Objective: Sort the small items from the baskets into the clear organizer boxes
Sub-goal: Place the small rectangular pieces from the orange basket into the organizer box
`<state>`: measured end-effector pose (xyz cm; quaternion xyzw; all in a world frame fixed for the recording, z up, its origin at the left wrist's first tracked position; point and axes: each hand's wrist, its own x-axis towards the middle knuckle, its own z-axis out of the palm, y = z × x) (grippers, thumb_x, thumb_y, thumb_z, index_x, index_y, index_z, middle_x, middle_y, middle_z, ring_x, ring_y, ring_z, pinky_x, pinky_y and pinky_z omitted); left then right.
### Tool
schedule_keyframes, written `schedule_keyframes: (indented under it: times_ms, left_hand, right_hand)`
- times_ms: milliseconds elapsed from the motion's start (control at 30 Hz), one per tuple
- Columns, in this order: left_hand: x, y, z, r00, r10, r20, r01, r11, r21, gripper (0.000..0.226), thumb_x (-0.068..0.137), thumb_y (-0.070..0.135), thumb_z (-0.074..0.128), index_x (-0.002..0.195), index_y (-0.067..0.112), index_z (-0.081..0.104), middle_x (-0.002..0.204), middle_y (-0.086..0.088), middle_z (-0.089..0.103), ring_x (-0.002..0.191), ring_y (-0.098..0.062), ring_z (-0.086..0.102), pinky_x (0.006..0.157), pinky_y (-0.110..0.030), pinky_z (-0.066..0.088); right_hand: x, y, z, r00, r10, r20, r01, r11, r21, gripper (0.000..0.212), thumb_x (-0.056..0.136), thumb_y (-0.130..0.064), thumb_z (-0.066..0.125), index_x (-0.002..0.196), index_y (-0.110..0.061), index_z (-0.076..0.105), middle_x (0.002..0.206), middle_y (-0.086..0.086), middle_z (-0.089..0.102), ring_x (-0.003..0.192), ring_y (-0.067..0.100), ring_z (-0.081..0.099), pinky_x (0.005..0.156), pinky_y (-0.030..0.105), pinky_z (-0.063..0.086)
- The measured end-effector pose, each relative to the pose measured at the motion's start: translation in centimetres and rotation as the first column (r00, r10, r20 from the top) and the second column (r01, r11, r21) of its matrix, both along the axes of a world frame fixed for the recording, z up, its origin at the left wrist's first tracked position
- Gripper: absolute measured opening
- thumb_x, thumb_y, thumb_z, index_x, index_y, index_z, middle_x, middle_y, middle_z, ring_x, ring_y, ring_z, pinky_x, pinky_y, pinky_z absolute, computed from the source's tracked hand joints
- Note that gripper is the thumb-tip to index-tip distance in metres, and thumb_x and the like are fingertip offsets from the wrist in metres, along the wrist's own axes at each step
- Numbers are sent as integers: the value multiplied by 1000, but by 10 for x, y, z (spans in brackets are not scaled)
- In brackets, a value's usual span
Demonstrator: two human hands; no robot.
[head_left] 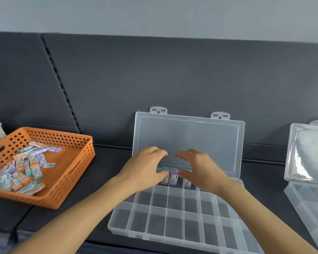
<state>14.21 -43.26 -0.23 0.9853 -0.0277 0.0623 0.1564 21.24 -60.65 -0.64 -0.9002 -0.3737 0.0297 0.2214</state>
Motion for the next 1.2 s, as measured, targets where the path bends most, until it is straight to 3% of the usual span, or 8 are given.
schedule_keyframes:
  times_ms: [267,633,800,1000,1200]
  left_hand:
    - [-43,71,16,991,116,62,-113,993,-38,57,88,53,55,139,29,43,142,14,43,128,-5,40,101,-22,37]
    - [-96,235,15,978,201,52,-206,971,125,58,88,52,55,138,26,44,139,11,44,128,-7,38,106,-25,32]
    - [-111,306,5,971,236,-27,-232,966,113,48,89,45,58,133,28,49,133,14,47,120,-3,44,101,-24,40]
    - [-119,363,-4,962,222,-158,-199,969,148,57,90,47,57,141,25,42,140,6,44,124,-8,45,99,-25,41]
    - [-115,405,-13,913,213,-347,-146,967,210,55,88,40,61,138,23,45,132,4,46,113,-12,51,90,-29,47]
  right_hand:
    - [-19,65,16,994,107,-38,-103,990,93,51,88,-31,65,136,-21,49,128,-1,57,112,13,57,95,22,47]
    - [-53,196,23,984,177,18,-178,983,51,51,91,-32,61,138,-21,46,134,-2,52,121,12,50,98,17,37]
    - [-65,259,16,974,221,43,-223,973,52,46,89,-29,63,133,-20,52,125,-2,57,115,12,53,90,12,35]
    - [-81,323,3,960,281,4,-281,960,-18,32,88,-23,63,118,-11,61,115,2,62,110,17,53,90,28,45]
    - [-84,374,-11,953,276,-128,-292,948,-129,43,92,-25,59,132,-12,54,132,2,57,118,16,52,93,22,41]
